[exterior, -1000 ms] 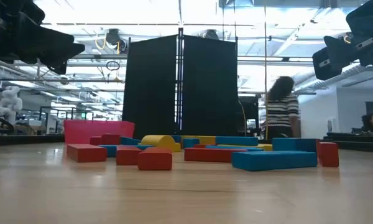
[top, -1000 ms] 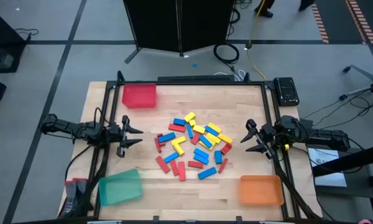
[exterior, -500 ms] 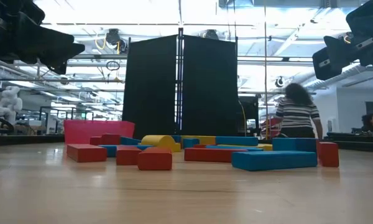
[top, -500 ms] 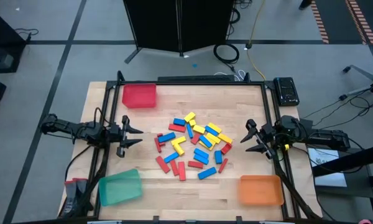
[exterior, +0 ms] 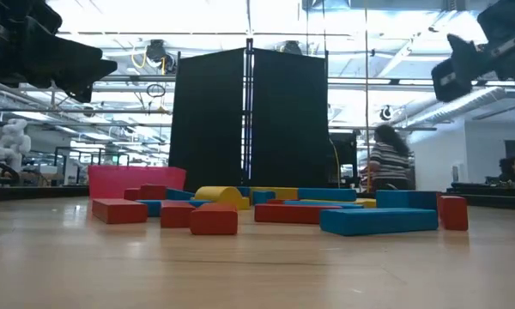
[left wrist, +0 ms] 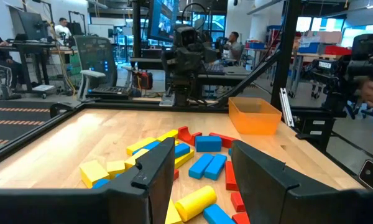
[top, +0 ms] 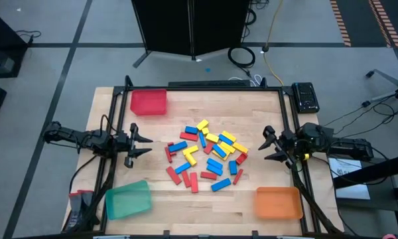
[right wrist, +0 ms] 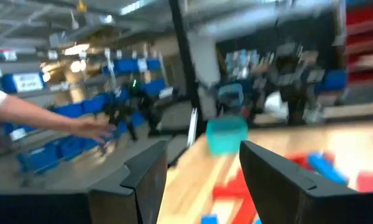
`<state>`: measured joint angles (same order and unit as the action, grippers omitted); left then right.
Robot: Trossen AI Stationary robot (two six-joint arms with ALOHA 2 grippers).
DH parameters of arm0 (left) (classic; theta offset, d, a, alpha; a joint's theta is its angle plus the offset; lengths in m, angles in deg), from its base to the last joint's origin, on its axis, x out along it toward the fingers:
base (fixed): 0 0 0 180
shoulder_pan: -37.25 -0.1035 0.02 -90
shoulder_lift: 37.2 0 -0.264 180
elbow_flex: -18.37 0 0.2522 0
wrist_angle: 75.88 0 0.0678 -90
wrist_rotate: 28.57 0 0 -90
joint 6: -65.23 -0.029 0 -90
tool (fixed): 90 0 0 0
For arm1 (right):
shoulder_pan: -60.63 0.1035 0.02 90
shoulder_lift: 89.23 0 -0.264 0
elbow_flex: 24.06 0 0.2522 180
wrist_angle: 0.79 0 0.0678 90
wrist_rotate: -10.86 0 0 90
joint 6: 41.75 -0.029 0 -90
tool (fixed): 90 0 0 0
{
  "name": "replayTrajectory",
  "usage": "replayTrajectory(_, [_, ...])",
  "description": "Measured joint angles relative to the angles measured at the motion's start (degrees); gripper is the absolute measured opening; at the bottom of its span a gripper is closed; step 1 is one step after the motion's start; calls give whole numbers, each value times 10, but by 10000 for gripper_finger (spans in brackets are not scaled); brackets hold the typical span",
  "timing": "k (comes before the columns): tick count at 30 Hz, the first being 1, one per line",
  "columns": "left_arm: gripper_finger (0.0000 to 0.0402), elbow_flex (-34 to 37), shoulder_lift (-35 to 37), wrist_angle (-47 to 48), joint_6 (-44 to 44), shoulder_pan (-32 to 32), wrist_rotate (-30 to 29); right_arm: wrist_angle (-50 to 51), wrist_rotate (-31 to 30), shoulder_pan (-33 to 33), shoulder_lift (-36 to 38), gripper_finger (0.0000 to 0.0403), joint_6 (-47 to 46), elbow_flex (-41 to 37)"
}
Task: Sort blocks
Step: Put the blue block into the green bin
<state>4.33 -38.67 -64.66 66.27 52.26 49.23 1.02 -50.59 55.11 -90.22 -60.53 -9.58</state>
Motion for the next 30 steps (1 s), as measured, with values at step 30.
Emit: replayTrajectory(30, [164,0,0,-273,91,0,-58,0,-393,0,0,199,-235,1])
